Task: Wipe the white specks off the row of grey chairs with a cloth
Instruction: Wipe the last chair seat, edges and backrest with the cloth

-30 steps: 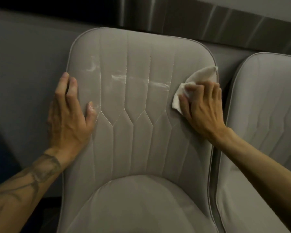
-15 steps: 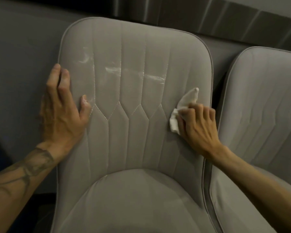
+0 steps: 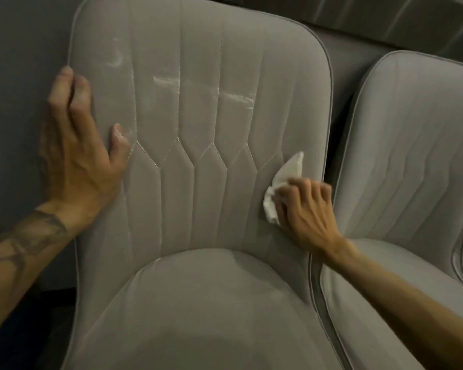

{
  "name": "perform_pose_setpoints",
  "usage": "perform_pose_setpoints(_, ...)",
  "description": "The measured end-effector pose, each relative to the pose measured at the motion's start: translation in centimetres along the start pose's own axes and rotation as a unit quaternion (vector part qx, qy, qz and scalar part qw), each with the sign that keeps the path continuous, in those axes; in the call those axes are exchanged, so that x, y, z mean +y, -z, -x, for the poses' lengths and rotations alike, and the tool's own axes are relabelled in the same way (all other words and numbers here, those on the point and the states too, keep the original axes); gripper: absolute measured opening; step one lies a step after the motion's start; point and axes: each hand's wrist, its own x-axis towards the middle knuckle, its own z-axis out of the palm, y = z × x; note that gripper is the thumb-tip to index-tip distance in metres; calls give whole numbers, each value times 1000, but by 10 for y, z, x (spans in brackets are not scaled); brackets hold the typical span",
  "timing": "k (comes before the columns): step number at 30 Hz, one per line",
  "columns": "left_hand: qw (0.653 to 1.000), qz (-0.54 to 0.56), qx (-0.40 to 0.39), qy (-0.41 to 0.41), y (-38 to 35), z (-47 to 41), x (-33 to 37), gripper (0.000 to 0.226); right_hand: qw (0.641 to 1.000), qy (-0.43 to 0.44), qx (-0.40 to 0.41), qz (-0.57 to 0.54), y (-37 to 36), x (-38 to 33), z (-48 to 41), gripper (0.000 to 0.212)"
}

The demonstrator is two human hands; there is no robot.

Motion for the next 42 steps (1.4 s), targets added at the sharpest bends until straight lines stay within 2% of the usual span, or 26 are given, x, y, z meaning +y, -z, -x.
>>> perform_pose_setpoints(3, 1000, 3, 3, -13, -6, 0, -6, 65, 996, -66, 56, 5, -3, 12, -39, 18)
perform_pose_setpoints(6, 1000, 7, 8, -10, -10, 0, -8, 65, 993, -100, 67, -8, -10, 3, -14, 16)
perform_pose_setpoints(10, 1000, 9, 10, -9, -8, 1, -7, 65, 997, 45, -62, -7, -11, -27, 89, 17)
perform_pose_setpoints(12, 1000, 8, 12, -13, -7, 1, -5, 65, 994, 64, -85, -6, -10, -24, 90, 23)
perform_pose_setpoints(14, 1000, 7, 10, -15, -6, 2, -4, 64, 999, 27, -41, -1, -11, -15, 54, 25)
perform_pose_setpoints(16, 1000, -1, 9, -13, -8, 1, -6, 65, 999, -32, 16, 4, -11, -2, 13, 19)
perform_pose_setpoints(18, 1000, -8, 9, -8, -10, 1, -7, 65, 997, -66, 39, -7, -11, -2, 8, 15)
perform_pose_setpoints(20, 1000, -11, 22, -11, -10, 2, -8, 65, 1000, -21, 7, -15, -14, -13, 45, 14)
perform_pose_setpoints(23, 1000, 0, 16, -14, -8, 2, -5, 65, 986, 130, -107, 12, -8, -25, 102, 21)
perform_pose_setpoints(24, 1000, 1, 16, -14, -7, 2, -4, 65, 984, 138, -114, 14, -7, -20, 98, 21)
perform_pose_setpoints(30, 1000, 7, 11, -11, -7, 0, -6, 65, 999, -45, -1, 6, -6, -7, 13, 17)
perform_pose_setpoints(31, 1000, 9, 12, -11, -7, 1, -6, 65, 999, -39, -6, 2, -7, -12, 18, 17)
perform_pose_setpoints(34, 1000, 10, 16, -19, -6, 1, -5, 64, 997, 50, -56, 16, -1, -23, 35, 26)
perform_pose_setpoints(36, 1000, 9, 14, -17, -4, 1, -3, 63, 997, 57, -42, 26, 1, -11, 8, 24)
perform_pose_setpoints(40, 1000, -1, 4, -8, -1, 0, 1, 64, 995, -55, 75, 25, 6, 11, -95, 23)
perform_pose_setpoints(42, 1000, -7, 0, -5, 0, -1, 3, 64, 988, -106, 114, 9, 2, 4, -111, 23)
